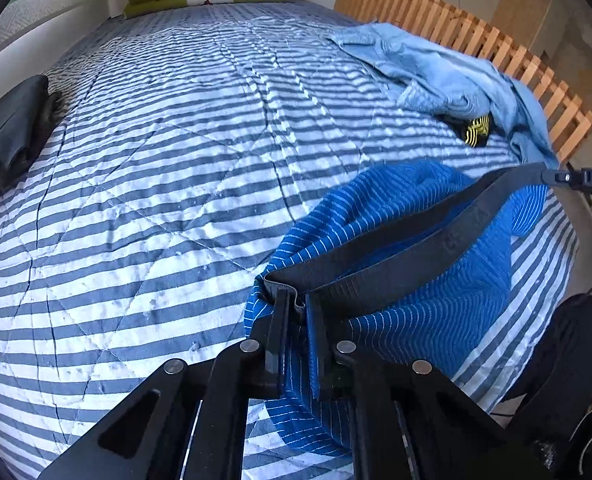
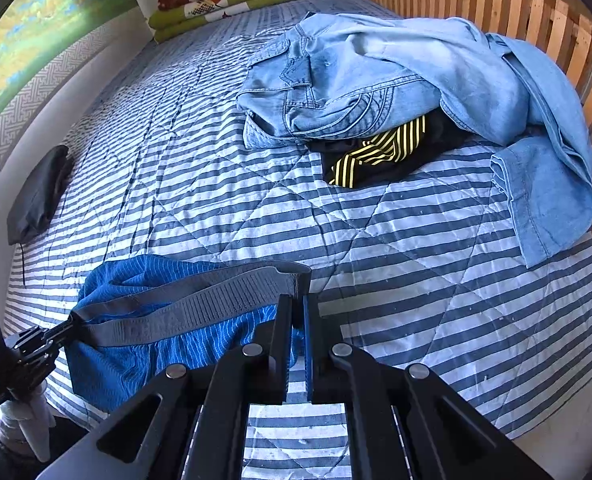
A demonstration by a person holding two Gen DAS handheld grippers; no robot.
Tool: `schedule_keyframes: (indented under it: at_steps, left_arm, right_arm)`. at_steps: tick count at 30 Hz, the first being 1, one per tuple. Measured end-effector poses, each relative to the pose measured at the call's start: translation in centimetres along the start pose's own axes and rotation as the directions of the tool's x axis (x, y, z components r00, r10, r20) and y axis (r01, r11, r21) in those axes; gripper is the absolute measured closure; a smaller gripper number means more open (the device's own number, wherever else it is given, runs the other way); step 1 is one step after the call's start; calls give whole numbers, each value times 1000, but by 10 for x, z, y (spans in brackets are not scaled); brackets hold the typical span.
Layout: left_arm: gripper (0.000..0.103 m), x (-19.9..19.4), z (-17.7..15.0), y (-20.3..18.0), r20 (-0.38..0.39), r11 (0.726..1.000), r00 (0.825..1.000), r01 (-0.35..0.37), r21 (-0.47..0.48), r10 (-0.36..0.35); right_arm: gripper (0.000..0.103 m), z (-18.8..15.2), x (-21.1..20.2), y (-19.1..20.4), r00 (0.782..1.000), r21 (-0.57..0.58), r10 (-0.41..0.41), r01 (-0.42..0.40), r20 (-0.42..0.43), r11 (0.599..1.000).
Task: Fold small clothes
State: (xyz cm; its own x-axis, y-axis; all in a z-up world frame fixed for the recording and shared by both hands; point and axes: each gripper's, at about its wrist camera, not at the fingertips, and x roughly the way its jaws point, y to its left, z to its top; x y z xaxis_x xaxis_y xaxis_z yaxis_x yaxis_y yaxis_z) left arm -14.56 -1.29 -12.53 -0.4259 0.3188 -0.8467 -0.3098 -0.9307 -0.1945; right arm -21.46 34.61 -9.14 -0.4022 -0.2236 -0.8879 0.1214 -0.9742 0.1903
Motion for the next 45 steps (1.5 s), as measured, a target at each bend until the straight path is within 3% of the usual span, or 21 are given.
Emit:
schedule_keyframes:
  at_steps: [3,5,9,13,16,19,21,24,26,28,32,36,38,41,44,45]
  left_arm:
    - [96,-41,12,14,95,989,990,112,-94,-103]
    - [96,-75,23,22,175,983,978,138,-119,-116]
    - [96,-147,35,28,329,984,941,124,-131,-74]
    - [96,-221,34,31,452,985,891,116,-127,-47]
    - [96,-268,25,28,513,990,858,93,-105,-26]
    - [95,-299,19,32,538,991,843,85,-100,-18]
    - [91,-298,20,36,526,991,850,79,-107,-11]
    - [68,-268,22,45,444,989,896,64,-130,1]
    - [67,-242,18,54,385,986,923,60,-153,3]
    - [67,-212,16,62,318,982,948,50,-182,11]
    - [67,-147,8,65,173,984,985,6,-179,26]
    - [67,-86,-6,64,53,990,999,0,-140,7]
    - [68,-56,-9,64,-8,994,1000,-18,-112,17]
    - [68,-25,-19,66,-85,990,996,17,-138,-29]
    - [69,-10,-26,68,-116,986,991,55,-159,-74]
    - [77,-7,-27,69,-110,984,991,61,-168,-80]
  right_arm:
    - [98,5,-20,0,999,0,27,-27,44,1000]
    - [98,11,-40,3,995,-8,49,-49,92,999]
    - [98,24,-84,19,977,-34,93,-88,192,995]
    - [98,29,-128,40,951,-88,159,-140,265,986]
    - [98,26,-164,54,925,-142,218,-182,311,973]
    - [98,22,-184,63,905,-177,283,-237,317,955]
    - [98,21,-181,68,905,-191,290,-239,311,952]
    - [98,22,-145,72,938,-187,224,-178,263,966]
    - [98,21,-100,69,971,-164,145,-114,189,980]
    - [98,18,-56,62,990,-146,86,-70,110,987]
    - [98,4,10,41,1000,-105,11,-13,-20,994]
    - [98,-3,28,25,999,-91,-19,14,-50,996]
    - [98,-4,29,20,998,-89,-17,12,-55,996]
    - [98,-6,27,19,998,-96,-21,15,-56,995]
    - [98,-7,28,20,998,-94,-25,20,-59,995]
    - [98,-7,30,21,998,-98,-30,24,-59,995]
